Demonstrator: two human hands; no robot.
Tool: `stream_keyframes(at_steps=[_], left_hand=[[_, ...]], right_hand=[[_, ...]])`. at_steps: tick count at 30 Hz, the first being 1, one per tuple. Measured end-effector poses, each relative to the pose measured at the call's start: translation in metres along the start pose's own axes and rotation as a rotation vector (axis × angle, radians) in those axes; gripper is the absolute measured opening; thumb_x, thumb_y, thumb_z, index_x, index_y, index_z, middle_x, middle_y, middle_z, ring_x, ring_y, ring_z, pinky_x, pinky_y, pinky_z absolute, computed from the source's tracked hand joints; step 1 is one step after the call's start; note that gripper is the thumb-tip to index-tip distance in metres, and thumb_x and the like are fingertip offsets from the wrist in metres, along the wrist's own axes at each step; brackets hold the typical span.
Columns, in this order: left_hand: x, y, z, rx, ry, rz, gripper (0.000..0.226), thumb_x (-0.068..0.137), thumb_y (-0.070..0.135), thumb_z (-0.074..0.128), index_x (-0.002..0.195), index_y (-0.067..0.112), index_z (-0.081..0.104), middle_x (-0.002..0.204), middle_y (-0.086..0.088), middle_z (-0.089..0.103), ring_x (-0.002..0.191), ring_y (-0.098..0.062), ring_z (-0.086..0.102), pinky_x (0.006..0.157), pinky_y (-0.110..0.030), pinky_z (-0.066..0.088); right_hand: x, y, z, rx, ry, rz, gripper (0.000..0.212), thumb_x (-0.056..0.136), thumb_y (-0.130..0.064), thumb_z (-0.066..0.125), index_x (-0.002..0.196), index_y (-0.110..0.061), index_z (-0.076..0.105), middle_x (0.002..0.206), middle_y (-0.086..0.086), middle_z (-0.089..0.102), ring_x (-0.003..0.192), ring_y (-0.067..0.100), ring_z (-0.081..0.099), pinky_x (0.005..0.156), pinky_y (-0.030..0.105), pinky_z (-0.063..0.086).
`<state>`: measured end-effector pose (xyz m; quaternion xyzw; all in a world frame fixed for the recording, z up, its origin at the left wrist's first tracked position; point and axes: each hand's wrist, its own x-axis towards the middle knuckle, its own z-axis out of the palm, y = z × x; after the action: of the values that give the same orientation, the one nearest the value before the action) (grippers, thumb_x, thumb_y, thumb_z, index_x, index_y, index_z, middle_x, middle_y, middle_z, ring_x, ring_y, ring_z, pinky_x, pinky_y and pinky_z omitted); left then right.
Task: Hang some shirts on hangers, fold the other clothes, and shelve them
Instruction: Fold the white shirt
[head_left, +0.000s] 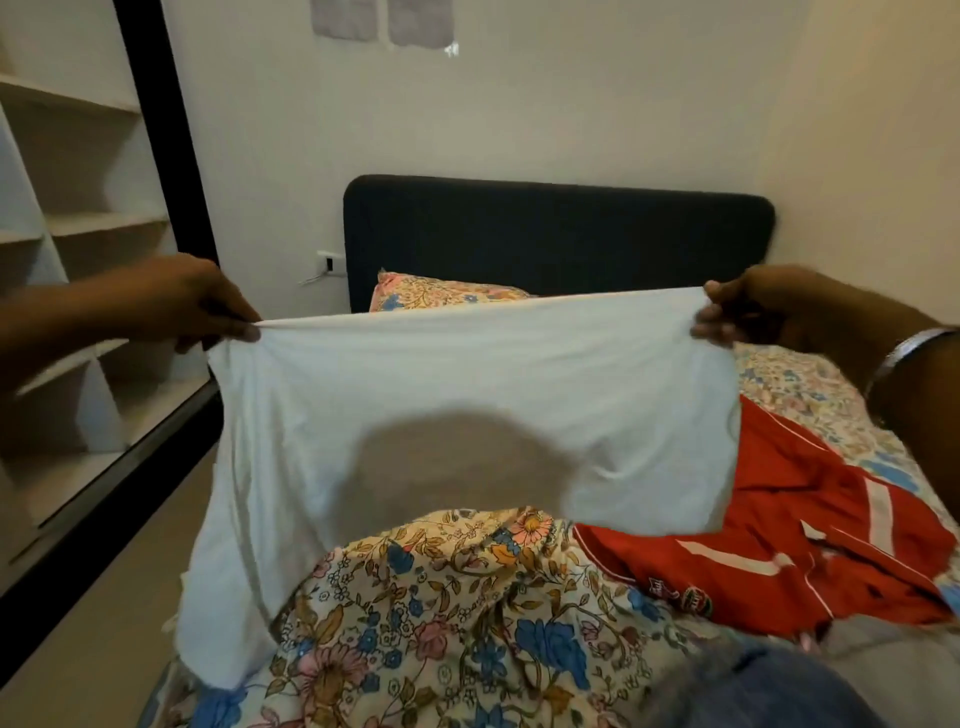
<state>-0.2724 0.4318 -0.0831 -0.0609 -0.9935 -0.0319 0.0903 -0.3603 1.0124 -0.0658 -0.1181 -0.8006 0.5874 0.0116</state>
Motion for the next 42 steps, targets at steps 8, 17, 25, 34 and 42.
stream_keyframes(at_steps=[8,17,25,34,42], left_hand=[[0.045,0.003,0.044,0.018,0.422,-0.165,0.021,0.092,0.024,0.072,0.109,0.013,0.077,0.101,-0.009,0.058,0.086,-0.028,0.055,0.071,-0.043,0.045],[-0.088,0.019,0.146,-0.063,0.352,0.109,0.022,0.086,0.055,0.072,0.106,0.049,0.066,0.090,0.020,0.044,0.068,-0.005,0.048,0.051,-0.039,0.048],[-0.183,0.101,0.259,0.125,0.034,0.419,0.035,0.088,0.039,0.048,0.071,0.030,0.077,0.072,0.015,0.057,0.058,-0.005,0.056,0.049,-0.023,0.044],[-0.154,0.124,0.249,-0.017,0.283,0.184,0.057,0.095,0.069,0.040,0.065,0.029,0.067,0.066,0.015,0.053,0.059,-0.007,0.051,0.057,-0.027,0.042],[-0.072,0.160,0.318,-0.063,-0.004,-0.115,0.081,0.098,0.071,0.007,0.163,0.022,0.009,0.169,0.002,-0.005,0.156,-0.013,-0.007,0.127,-0.042,0.001]], right_hand=[[0.041,0.033,0.058,0.319,0.145,-0.286,0.019,0.101,-0.023,0.058,0.110,-0.009,0.067,0.091,0.009,0.076,0.085,0.021,0.076,0.083,0.038,0.062],[0.014,0.130,0.007,0.274,-0.001,-0.301,0.016,0.098,-0.013,0.059,0.109,-0.008,0.069,0.092,0.011,0.078,0.087,0.025,0.076,0.067,0.030,0.063],[-0.011,0.267,-0.024,-0.431,-0.321,0.005,0.015,0.091,-0.015,0.068,0.101,-0.014,0.079,0.099,0.005,0.078,0.084,0.023,0.070,0.063,0.027,0.047],[0.011,0.240,0.012,-1.048,-0.166,-0.074,0.032,0.088,-0.044,0.072,0.072,-0.017,0.076,0.065,0.002,0.072,0.061,0.020,0.065,0.057,0.029,0.054],[0.031,0.195,0.190,-1.013,-0.532,-0.650,0.068,0.093,-0.071,0.040,0.153,-0.041,0.030,0.162,-0.009,0.029,0.146,0.017,0.032,0.119,0.045,0.029]])
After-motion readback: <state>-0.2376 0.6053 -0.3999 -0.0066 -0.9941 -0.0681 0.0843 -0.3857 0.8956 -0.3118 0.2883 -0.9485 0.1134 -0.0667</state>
